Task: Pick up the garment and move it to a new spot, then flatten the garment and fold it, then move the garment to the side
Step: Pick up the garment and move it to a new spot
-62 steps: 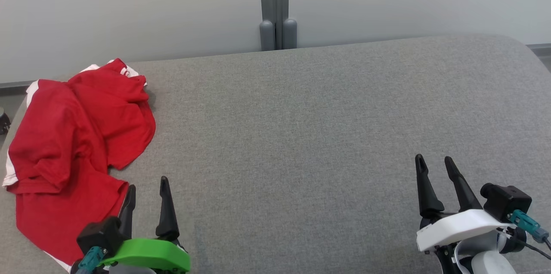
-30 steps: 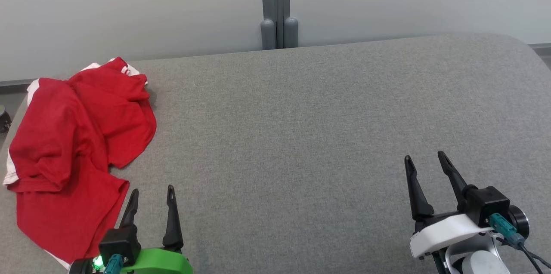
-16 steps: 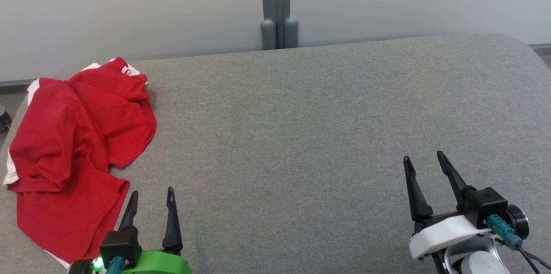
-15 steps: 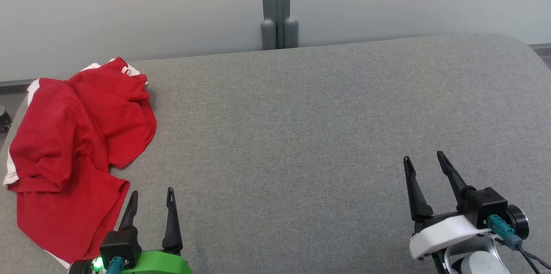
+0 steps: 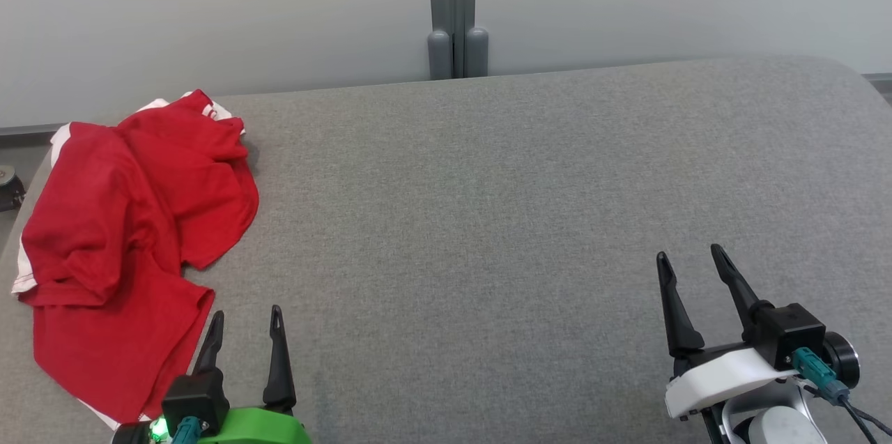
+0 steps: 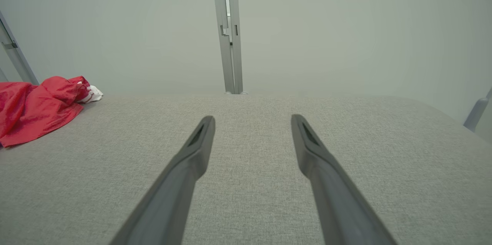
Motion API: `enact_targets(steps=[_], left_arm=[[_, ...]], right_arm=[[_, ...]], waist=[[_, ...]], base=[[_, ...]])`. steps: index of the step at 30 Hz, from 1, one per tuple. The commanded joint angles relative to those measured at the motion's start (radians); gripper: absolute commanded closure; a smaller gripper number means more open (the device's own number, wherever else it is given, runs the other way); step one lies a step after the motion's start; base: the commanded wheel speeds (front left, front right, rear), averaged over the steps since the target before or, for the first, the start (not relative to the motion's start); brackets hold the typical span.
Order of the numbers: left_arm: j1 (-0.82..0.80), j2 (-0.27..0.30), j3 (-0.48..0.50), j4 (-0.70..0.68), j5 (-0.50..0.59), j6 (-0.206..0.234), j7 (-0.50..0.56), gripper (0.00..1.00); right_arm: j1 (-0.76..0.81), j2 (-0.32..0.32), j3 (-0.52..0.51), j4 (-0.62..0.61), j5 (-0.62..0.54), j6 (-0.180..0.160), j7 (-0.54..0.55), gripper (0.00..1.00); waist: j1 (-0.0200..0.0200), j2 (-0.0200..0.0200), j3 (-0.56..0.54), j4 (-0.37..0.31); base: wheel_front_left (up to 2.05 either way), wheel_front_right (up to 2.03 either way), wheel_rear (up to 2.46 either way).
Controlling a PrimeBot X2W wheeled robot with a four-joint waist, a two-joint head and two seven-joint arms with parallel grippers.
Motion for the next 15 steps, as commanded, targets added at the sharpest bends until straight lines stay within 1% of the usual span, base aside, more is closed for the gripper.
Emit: enact_targets(steps=[1, 5, 15], left_arm=[[0.007, 0.007, 0.001, 0.003, 0.002, 0.003, -0.004, 0.00], [-0.003, 0.007, -0.003, 0.000, 0.012, 0.003, -0.004, 0.00], [-0.009, 0.007, 0.013, -0.011, 0.019, 0.013, -0.003, 0.00]], right_arm=[[0.006, -0.003, -0.002, -0.004, 0.002, 0.000, -0.005, 0.00], [0.012, -0.003, -0.008, -0.009, 0.003, 0.000, -0.004, 0.00], [-0.001, -0.003, -0.004, -0.024, 0.004, 0.000, -0.004, 0.00]], waist=[[0.0000, 0.0000, 0.002, 0.014], [0.0000, 0.0000, 0.009, 0.060], [0.0000, 0.0000, 0.030, 0.244]], base=[[0.00, 0.00, 0.00], [0.00, 0.00, 0.00], [0.00, 0.00, 0.00]])
